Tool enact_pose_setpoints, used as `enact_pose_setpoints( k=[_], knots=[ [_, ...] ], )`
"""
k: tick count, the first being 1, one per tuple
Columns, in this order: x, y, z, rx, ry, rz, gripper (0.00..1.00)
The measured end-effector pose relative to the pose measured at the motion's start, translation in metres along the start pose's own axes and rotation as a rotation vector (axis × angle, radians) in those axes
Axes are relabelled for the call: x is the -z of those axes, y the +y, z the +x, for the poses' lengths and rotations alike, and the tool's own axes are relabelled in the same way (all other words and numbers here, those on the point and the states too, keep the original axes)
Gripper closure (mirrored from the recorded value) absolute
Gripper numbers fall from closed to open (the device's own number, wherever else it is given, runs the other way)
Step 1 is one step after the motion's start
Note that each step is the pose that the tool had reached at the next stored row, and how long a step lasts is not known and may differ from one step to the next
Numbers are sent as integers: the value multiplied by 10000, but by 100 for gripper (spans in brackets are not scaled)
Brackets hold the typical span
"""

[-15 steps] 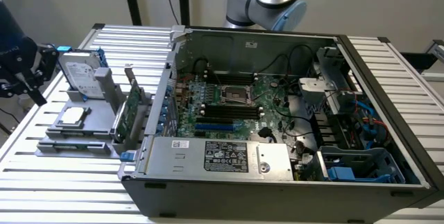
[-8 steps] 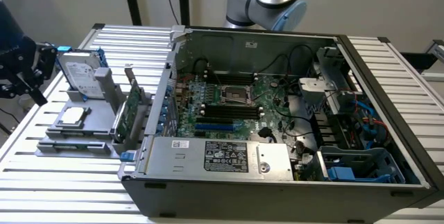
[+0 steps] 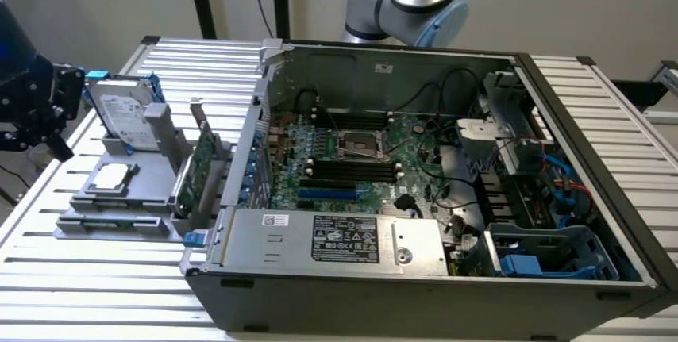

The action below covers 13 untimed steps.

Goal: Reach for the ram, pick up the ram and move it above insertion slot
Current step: 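Pick up the ram and move it above insertion slot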

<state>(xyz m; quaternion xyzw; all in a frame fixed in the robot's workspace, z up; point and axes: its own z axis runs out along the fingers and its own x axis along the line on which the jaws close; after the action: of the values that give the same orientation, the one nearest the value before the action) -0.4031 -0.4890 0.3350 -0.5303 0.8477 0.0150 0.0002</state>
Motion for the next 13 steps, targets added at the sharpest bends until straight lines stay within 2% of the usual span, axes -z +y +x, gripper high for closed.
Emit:
enact_pose_setpoints(
  k=[5, 13],
  knots=[
    [-6, 0, 1, 902, -14, 61, 89],
    [-23, 0, 1, 2371, -54, 199, 89]
  ],
)
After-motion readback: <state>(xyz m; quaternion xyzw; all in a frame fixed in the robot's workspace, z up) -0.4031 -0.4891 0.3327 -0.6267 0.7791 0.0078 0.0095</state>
